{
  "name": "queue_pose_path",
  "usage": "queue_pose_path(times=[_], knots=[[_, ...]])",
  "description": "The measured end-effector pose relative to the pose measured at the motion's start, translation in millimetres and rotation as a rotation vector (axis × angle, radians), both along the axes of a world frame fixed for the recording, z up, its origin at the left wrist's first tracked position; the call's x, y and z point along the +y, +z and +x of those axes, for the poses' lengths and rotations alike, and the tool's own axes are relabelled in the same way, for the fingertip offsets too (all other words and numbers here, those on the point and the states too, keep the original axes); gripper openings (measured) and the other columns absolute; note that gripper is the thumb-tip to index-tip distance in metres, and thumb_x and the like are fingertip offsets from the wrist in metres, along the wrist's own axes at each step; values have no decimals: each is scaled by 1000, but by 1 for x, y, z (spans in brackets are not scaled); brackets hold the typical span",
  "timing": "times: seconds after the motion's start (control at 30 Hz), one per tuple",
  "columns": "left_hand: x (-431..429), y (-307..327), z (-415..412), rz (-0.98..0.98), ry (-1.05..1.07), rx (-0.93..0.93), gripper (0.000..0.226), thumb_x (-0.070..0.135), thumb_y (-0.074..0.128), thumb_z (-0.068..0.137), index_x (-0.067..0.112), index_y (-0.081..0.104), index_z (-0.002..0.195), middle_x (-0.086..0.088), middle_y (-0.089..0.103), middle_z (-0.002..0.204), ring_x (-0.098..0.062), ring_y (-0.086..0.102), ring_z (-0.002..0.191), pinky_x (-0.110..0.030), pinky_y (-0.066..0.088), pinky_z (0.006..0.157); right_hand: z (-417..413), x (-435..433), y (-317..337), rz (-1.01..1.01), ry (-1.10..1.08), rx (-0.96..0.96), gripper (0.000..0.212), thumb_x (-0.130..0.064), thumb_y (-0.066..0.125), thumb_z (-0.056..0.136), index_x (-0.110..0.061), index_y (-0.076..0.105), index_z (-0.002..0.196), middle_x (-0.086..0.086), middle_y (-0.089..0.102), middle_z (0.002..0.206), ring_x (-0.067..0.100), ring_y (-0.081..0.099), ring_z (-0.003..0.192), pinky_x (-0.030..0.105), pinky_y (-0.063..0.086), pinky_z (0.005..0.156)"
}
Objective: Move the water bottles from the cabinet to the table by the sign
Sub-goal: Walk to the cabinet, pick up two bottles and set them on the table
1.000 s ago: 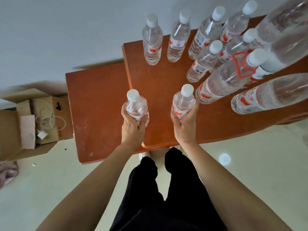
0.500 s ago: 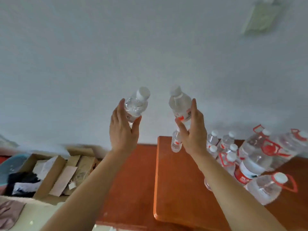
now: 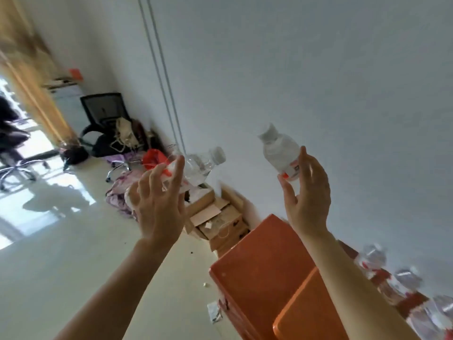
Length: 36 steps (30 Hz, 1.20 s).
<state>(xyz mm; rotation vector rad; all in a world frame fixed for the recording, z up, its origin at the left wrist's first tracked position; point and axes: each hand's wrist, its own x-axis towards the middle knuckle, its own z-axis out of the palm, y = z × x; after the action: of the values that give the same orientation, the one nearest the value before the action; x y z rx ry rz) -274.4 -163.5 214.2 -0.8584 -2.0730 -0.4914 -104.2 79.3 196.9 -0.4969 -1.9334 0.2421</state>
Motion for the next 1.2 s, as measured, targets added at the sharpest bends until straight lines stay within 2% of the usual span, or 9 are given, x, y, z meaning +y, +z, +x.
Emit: queue_pose_path(times=[0.17,0.3,0.4,0.43,0.53,0.73,0.83,1.03,1.2], knots=[[-150,8,-11,-86,384,43,82,13,74,85,27,36,156,-19,54,138,-40,46,125,-56,36,100,-93,-111,7,56,375,-45,87,-24,73,96,-32,15,162,16,52,146,32,51,135,52,49,104],[-283,11,-5,-118,640,-6,82,8,72,85,27,37,156,-19,58,133,-43,55,119,-57,41,94,-154,-235,21,103,641,-116,91,-21,72,94,-40,12,161,12,51,147,34,48,137,54,45,106],[-377,8,2,-100,788,-9,82,5,72,85,28,37,155,-19,57,131,-43,55,116,-56,40,91,-193,-330,27,199,787,-112,85,-24,71,94,-36,19,160,14,52,145,38,51,131,56,42,108],[-432,6,8,-69,895,-31,82,4,72,85,28,37,155,-20,57,131,-44,55,115,-57,40,90,-211,-391,28,245,895,-105,83,-23,72,94,-35,21,159,14,52,144,38,52,128,57,42,106],[-519,2,15,-48,956,-38,82,8,75,87,28,35,156,-20,58,131,-44,56,114,-58,41,91,-235,-483,30,303,993,-91,81,-22,73,93,-33,26,158,15,54,143,37,50,128,61,42,104],[-707,8,46,-40,1189,-163,92,10,79,82,24,30,158,-26,57,133,-47,56,115,-65,42,92,-277,-708,35,359,1224,-24,82,-21,78,89,-30,31,156,14,55,143,34,50,132,61,39,111],[-778,11,55,-21,1275,-160,91,11,80,81,23,32,158,-25,58,133,-47,57,116,-66,43,92,-289,-800,36,387,1325,-10,83,-19,79,88,-30,31,155,15,56,143,36,53,131,61,35,115],[-889,-10,53,-44,1400,-151,82,13,76,86,23,36,156,-23,58,133,-45,57,118,-62,41,92,-328,-941,19,471,1453,4,87,-13,80,87,-31,30,156,16,55,144,38,53,132,65,34,113],[-977,-36,18,-74,1472,-192,81,13,78,84,21,39,155,-23,60,130,-43,58,116,-59,43,88,-380,-1053,-12,444,1562,-8,90,-12,81,86,-33,29,156,15,56,143,37,54,130,64,33,114]])
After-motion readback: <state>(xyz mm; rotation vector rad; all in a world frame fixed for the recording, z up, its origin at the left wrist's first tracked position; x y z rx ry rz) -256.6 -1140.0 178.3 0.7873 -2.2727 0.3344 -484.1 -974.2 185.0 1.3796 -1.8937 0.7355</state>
